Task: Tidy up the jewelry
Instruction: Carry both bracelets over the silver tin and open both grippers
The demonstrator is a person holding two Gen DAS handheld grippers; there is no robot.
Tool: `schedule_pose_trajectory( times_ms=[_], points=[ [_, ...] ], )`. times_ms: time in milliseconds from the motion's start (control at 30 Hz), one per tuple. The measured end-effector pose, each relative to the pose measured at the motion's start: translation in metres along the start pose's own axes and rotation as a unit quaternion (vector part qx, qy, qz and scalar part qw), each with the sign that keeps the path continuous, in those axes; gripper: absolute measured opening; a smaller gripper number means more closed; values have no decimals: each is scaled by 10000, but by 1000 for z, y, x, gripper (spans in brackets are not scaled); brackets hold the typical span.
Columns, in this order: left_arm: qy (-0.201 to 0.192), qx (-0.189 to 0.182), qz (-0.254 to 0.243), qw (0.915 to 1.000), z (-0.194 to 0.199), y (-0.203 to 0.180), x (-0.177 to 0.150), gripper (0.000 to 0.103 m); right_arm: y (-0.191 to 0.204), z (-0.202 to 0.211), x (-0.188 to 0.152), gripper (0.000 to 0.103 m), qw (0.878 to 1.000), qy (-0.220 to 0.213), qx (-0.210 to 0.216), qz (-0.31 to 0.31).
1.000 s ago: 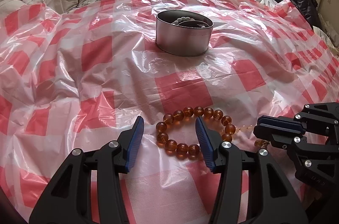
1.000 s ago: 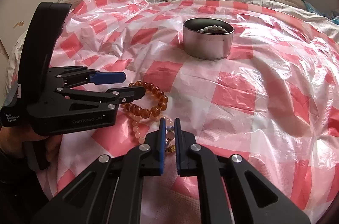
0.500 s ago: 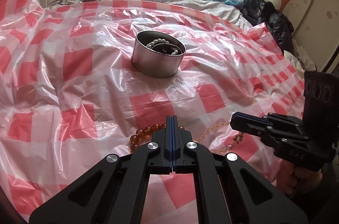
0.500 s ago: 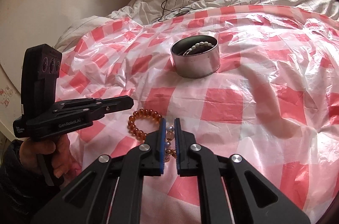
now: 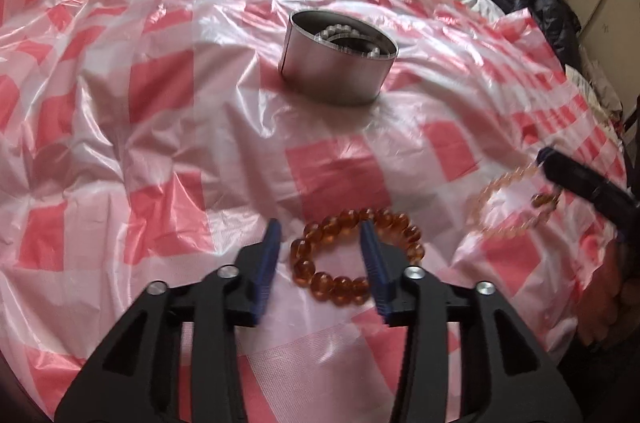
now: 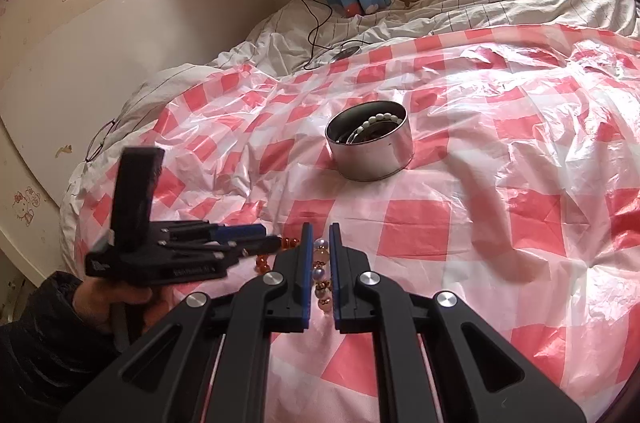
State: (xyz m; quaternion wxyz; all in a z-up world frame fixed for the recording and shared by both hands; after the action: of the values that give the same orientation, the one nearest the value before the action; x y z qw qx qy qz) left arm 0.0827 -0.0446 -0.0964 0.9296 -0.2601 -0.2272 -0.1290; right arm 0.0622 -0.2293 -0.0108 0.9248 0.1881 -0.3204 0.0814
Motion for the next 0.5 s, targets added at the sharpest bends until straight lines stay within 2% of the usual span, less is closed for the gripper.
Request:
schedule_pose_trajectory(
  times_ms=[100, 133, 167, 200, 333, 500],
  points=[
    [111, 247, -344, 9990, -8, -7, -4, 48, 1, 0, 1, 8, 10000, -18, 10, -1],
    [110, 250, -398, 9988, -9, -9, -5, 39, 1, 0, 1, 8, 10000, -18, 12, 5],
    [104, 275, -392, 9988, -8, -10, -6, 15, 1, 0, 1, 8, 10000, -22, 0, 9],
    [130, 218, -354, 9991, -8, -10, -5, 10, 1, 0, 2, 8, 10000, -30, -14, 21],
    [97, 39, -317, 9994, 2, -17, -1, 10, -2, 3, 4, 8, 10000, -83, -10, -45],
    [-291, -493, -273, 9980, 34, -41, 27, 9, -3, 10, 12, 8, 9996, -198, 112, -189]
  ],
)
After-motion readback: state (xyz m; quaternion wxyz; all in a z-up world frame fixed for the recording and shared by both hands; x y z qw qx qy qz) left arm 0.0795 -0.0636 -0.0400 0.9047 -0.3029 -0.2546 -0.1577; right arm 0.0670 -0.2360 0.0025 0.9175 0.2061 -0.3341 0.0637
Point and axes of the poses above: each gripper's, at about its wrist camera, not at the fingertips, and z roughly against the way its jaws point, y to its left, x to its top, the point moved 7 cm from there along -z, roughly the way its jaws point, and after that the axes turned 15 degrees about -x, right-handed, at the moved point
